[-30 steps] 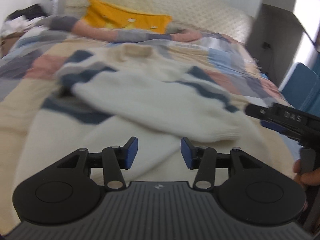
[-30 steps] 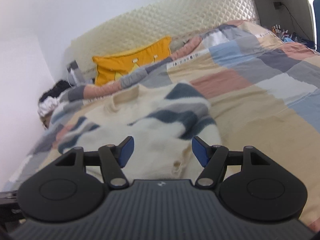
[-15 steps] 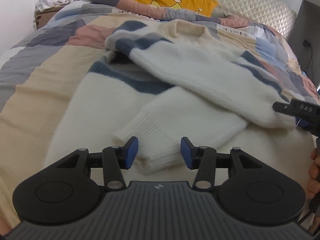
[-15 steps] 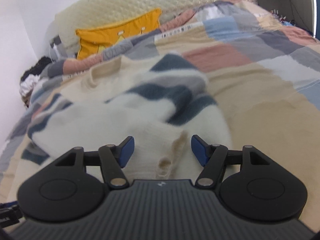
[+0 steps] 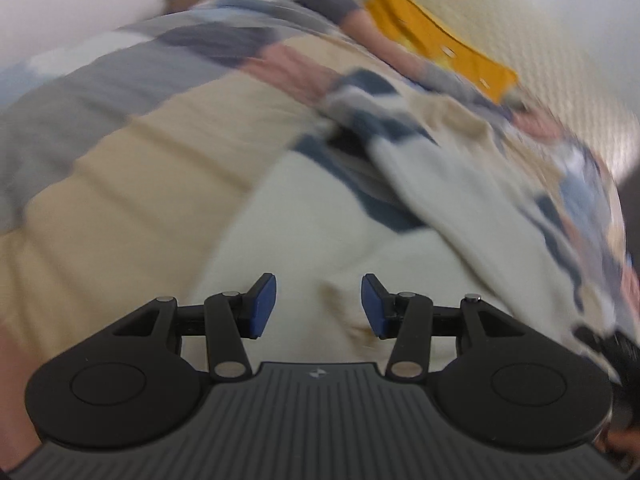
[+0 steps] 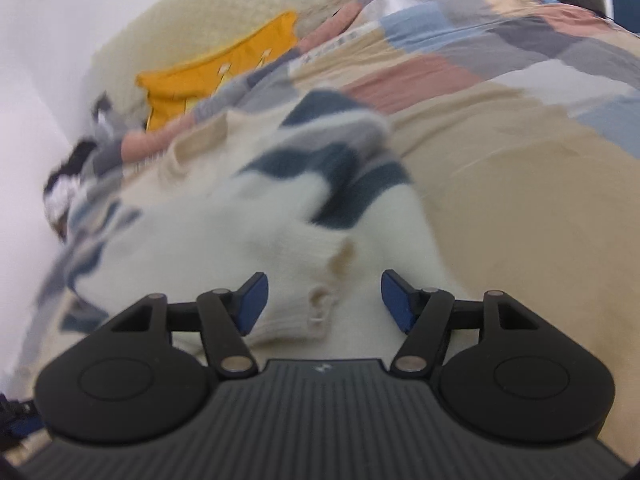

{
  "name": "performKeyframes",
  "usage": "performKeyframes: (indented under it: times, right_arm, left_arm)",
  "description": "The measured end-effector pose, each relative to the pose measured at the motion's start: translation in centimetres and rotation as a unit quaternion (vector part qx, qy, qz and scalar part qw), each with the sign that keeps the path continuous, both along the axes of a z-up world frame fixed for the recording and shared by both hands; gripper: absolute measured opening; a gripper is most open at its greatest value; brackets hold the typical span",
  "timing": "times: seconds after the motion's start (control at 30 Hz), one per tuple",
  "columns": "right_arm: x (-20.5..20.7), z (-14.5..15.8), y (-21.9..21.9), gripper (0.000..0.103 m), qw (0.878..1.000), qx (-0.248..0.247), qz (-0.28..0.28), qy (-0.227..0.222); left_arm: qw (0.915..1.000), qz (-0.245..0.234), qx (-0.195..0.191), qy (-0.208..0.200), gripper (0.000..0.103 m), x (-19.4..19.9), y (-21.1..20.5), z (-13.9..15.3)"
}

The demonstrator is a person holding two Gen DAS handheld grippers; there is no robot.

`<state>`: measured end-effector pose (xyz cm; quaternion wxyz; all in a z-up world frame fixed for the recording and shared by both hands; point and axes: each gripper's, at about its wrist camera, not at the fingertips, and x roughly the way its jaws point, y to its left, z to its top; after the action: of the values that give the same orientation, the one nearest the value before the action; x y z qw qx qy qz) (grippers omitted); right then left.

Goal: Fold large clothes
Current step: 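Grasp the sweater hem with the right gripper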

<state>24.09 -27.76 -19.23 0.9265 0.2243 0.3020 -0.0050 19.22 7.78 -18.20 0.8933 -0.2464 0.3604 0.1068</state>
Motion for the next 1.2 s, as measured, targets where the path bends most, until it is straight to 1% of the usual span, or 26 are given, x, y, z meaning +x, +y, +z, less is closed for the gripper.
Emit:
performKeyframes:
  times: [0.1,0.23,0.27,0.3,0.37,0.43,0.5,0.53,0.6,0.7,0.77,0.9,1.0,1.07,1.13,1.17,1.2]
  right_arm:
    - [-1.7,1.2,-0.8,0.065,1.0,0.003,-0.026,-0.007]
    - [-3.2,1.9,-1.8,0.066,0.997,-0.01,-0.076,0.016]
    - [-3.5,2.0,-2.2,0.068,0.996,-0.011,-0.088,0.02]
    - [-3.7,1.9,-2.6,0.077,0.995,-0.007,-0.1,0.024]
    - [-4.3,1.2,-3.7,0.087,0.99,0.021,-0.13,0.041]
    - [-4.4,0.0,-4.8,0.086,0.986,0.067,-0.14,0.066]
    - [-4.3,-1.3,-5.3,0.085,0.98,0.113,-0.135,0.091]
    - [-4.2,-1.8,-5.3,0.085,0.977,0.13,-0.133,0.099]
    - [-4.2,-2.3,-5.0,0.087,0.975,0.153,-0.12,0.106]
    - [-4.0,-2.5,-4.4,0.087,0.974,0.169,-0.094,0.113]
    - [-4.0,-2.4,-4.1,0.087,0.972,0.191,-0.083,0.111]
    - [-4.3,-2.4,-3.9,0.087,0.962,0.254,-0.041,0.095]
    - [-4.4,-1.7,-2.9,0.087,0.961,0.265,0.0,0.077]
    - [-4.1,-1.7,-2.4,0.087,0.952,0.296,0.027,0.068]
    - [-3.9,-2.2,-2.2,0.087,0.933,0.351,0.054,0.064]
    - [-3.8,-2.5,-1.9,0.087,0.927,0.363,0.063,0.066]
    - [-3.7,-2.5,-1.6,0.086,0.928,0.36,0.066,0.068]
  left_arm:
    - [0.9988,0.044,-0.02,0.0,0.053,-1.6,2.0,0.2]
    - [0.9964,0.084,-0.01,-0.001,0.053,-3.3,3.0,0.7]
    - [0.996,0.089,-0.009,0.001,0.053,-3.6,3.1,0.8]
    - [0.9955,0.094,-0.007,0.004,0.053,-3.8,3.2,0.8]
    - [0.9947,0.102,-0.001,0.012,0.053,-4.0,3.3,0.5]
    - [0.9942,0.104,-0.011,0.022,0.053,-3.9,3.6,0.1]
    - [0.9935,0.106,-0.029,0.03,0.053,-3.7,4.0,-0.4]
    - [0.9933,0.107,-0.031,0.032,0.053,-3.7,4.0,-0.7]
    - [0.9926,0.111,-0.035,0.036,0.053,-3.7,4.2,-1.0]
    - [0.9913,0.114,-0.052,0.042,0.053,-3.8,4.5,-1.5]
    - [0.9904,0.113,-0.064,0.047,0.053,-3.7,4.7,-1.9]
    - [0.9894,0.111,-0.073,0.059,0.054,-3.5,4.8,-2.3]
    - [0.9883,0.109,-0.085,0.063,0.057,-3.5,5.0,-2.6]
    - [0.9883,0.103,-0.093,0.062,0.058,-3.4,5.1,-2.7]
    - [0.988,0.095,-0.104,0.063,0.058,-3.3,5.1,-2.9]
    - [0.9881,0.089,-0.109,0.062,0.058,-3.2,5.0,-3.0]
    - [0.9882,0.082,-0.115,0.061,0.059,-3.1,4.9,-3.0]
